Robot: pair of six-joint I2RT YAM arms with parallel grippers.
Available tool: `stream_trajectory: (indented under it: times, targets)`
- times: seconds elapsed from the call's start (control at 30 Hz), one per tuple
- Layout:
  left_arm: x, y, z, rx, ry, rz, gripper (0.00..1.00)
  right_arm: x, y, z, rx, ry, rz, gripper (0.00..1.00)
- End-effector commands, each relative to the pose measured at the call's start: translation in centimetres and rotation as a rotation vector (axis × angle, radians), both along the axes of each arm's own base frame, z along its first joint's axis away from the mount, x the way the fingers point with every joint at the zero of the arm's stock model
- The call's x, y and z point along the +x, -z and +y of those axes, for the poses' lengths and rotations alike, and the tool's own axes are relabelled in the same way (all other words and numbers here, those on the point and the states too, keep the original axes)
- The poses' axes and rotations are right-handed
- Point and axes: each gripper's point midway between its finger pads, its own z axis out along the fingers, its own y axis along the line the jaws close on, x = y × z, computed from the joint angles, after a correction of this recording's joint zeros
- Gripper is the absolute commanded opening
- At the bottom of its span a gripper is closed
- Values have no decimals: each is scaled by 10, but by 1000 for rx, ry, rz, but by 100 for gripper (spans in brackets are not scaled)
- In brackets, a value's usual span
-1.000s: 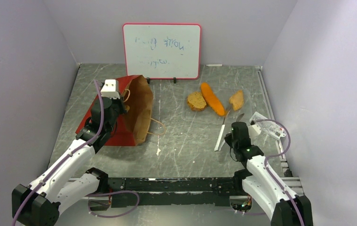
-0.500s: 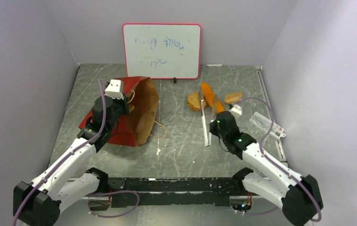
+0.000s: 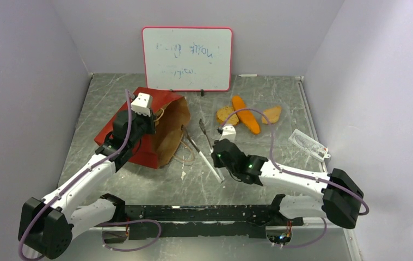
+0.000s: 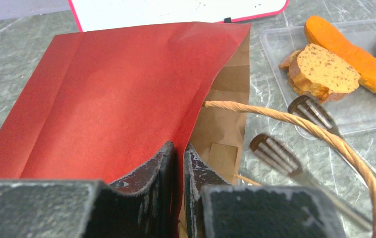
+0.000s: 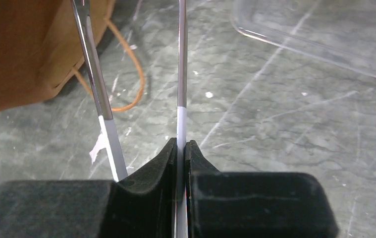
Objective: Take the fake bread out of the paper bag
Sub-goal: Pick up the clamp from the container, then place the clamp on the paper bag.
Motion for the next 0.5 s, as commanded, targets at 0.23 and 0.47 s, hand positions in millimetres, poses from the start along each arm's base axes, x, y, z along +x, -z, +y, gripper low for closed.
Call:
stream_trajectory:
  times: [0.23, 0.47]
  targets:
    - [2, -8, -11, -28, 57, -42, 7, -16, -17, 70, -39, -183, -135, 1]
    - [0, -9, -11, -30, 59, -46, 7, 0, -2, 99, -82, -236, -195, 0]
